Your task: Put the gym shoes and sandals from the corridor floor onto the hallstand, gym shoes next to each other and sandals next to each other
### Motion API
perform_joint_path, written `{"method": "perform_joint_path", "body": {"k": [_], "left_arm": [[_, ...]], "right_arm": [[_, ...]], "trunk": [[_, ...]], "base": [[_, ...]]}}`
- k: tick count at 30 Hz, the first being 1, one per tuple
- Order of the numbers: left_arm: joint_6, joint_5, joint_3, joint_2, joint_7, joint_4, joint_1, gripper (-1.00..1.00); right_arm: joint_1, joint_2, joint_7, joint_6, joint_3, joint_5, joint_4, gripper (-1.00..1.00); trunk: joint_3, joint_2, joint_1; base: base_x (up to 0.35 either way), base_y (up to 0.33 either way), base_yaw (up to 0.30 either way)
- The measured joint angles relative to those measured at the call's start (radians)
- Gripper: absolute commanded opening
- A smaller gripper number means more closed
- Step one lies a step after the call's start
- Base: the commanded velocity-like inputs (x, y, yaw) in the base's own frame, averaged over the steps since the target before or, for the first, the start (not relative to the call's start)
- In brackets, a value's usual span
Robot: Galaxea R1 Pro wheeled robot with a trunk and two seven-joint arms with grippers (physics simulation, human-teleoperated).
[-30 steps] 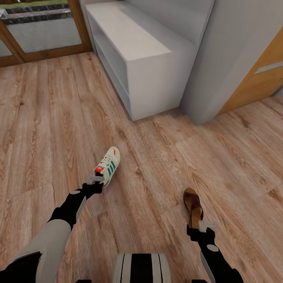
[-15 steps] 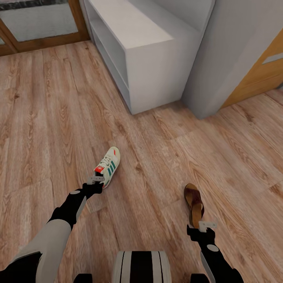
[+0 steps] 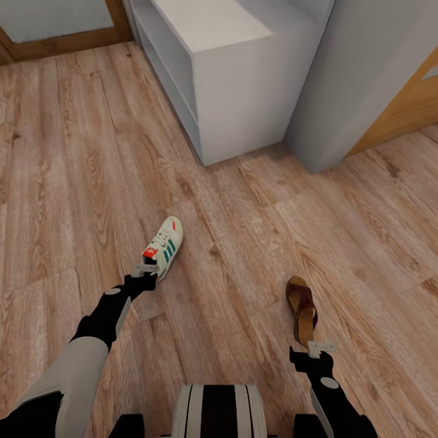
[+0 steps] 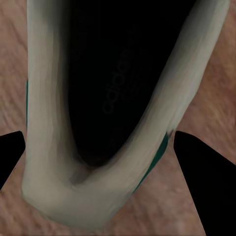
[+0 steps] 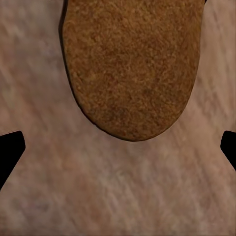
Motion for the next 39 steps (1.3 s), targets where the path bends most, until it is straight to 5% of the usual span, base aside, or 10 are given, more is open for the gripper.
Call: {"method": "perform_joint_path", "body": {"k": [39], "left_arm": [[-0.009, -0.011, 0.001, 0.001, 0.003, 0.004, 0.0, -1.0]], "right_arm": [[0.0, 0.0, 0.001, 0.0, -0.003, 0.0, -0.024, 1.0]], "trunk": [[0.0, 0.0, 0.0]], "base": [[0.034, 0.0, 0.0]]}}
